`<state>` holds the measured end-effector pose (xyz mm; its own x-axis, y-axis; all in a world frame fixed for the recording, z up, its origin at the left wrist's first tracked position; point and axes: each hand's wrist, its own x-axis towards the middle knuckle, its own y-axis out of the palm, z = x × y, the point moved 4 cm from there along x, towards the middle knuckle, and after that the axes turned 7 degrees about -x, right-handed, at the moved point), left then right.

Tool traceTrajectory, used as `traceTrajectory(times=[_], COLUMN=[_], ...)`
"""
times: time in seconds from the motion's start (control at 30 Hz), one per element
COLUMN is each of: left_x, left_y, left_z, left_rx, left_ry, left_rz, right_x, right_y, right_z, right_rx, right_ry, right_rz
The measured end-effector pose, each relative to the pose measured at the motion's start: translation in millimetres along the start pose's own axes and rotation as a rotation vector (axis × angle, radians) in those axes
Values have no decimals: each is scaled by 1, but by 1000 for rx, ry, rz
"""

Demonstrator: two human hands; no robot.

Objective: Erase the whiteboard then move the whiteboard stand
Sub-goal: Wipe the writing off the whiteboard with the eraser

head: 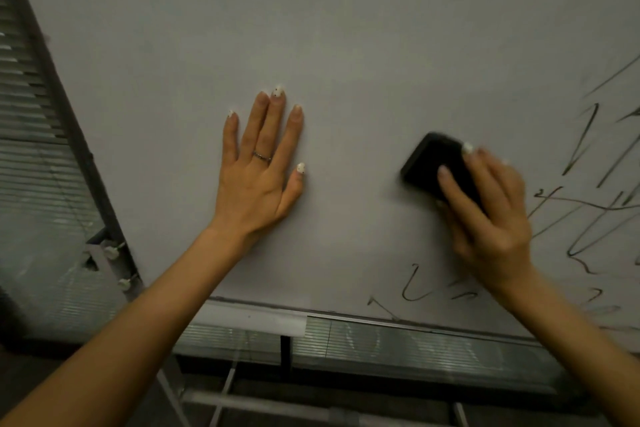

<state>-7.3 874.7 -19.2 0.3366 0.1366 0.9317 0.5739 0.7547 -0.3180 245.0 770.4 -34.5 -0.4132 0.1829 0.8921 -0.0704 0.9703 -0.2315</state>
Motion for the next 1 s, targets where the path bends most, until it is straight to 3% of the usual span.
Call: traceTrajectory(times=[0.27,0.57,0.67,0.8,1.0], left_x=[-1,-4,-3,-3,-2], left_y=[2,2,3,6,3], left_z=[0,4,4,1,0], left_rx=[4,6,12,10,11], left_ry=[12,41,41,40,23], left_rz=[24,34,36,26,15], right_x=[-128,-114,-60,-3,-32], right_y=[19,8,-11,-31,-25], right_z=[58,11,-23,-68,-50], right_rx=[126,52,18,-86,-29], right_ry=[-418,-753,-694,-398,-15], right_rz=[407,527,449,281,133])
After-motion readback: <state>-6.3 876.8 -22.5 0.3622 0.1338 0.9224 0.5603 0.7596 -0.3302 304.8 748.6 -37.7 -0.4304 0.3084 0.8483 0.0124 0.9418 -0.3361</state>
